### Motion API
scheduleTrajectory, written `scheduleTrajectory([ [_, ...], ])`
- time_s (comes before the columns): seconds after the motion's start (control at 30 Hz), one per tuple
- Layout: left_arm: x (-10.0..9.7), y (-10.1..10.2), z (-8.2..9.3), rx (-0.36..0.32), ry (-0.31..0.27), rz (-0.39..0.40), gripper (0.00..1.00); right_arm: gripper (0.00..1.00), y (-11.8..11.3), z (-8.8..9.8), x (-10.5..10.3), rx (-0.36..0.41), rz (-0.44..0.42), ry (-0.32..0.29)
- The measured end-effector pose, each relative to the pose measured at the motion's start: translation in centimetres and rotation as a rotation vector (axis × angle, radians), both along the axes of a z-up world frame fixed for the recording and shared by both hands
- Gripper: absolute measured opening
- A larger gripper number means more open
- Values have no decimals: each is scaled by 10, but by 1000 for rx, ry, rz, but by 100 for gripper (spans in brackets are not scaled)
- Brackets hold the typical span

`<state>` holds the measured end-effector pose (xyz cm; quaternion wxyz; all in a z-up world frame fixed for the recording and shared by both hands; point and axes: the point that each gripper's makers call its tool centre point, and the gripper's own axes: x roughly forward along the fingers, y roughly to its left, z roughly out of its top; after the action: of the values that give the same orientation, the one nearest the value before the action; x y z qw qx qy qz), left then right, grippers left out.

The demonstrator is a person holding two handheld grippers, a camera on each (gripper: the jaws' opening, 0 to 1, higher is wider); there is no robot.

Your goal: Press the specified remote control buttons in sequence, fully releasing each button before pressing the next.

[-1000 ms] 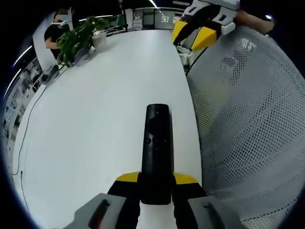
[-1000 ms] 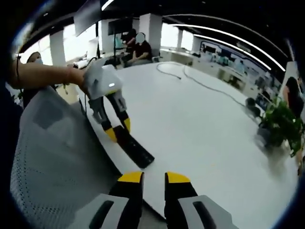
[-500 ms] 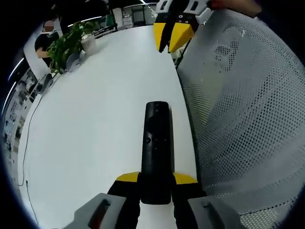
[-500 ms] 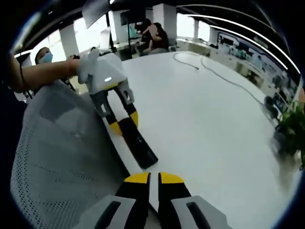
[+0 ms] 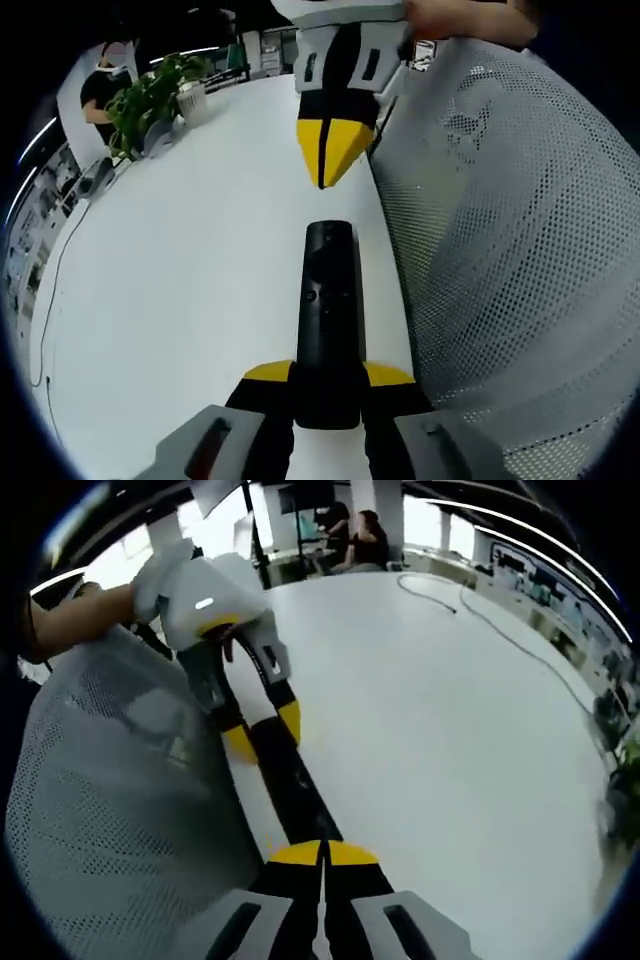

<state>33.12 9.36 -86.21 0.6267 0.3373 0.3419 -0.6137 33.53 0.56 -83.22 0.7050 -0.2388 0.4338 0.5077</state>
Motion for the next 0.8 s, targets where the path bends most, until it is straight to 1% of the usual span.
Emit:
scheduleTrajectory([
  [0.1, 0, 0, 0, -1, 2, -1, 25, 0, 0, -9, -1, -42, 49, 10],
  [0.17, 0, 0, 0, 0, 2, -2, 25, 0, 2, -13, -1, -57, 70, 13],
  [0.3, 0, 0, 0, -2, 2, -2, 25, 0, 2, -16, 1, -74, 93, 4],
  [0.37, 0, 0, 0, -1, 1, -4, 25, 0, 1, -17, 1, -84, 101, 9],
  [0.43, 0, 0, 0, 1, -1, -7, 25, 0, 1, -18, 0, -85, 112, 16],
  [0.57, 0, 0, 0, 1, 0, -6, 25, 0, 2, -19, -2, -71, 103, 31],
  [0.63, 1, 0, 0, 2, 1, -6, 25, 0, 3, -19, -3, -67, 107, 31],
  [0.7, 1, 0, 0, 2, 2, -5, 25, 0, 3, -19, -3, -75, 130, 13],
  [0.8, 1, 0, 0, -1, 3, -6, 25, 0, 3, -19, -2, -72, 122, 23],
])
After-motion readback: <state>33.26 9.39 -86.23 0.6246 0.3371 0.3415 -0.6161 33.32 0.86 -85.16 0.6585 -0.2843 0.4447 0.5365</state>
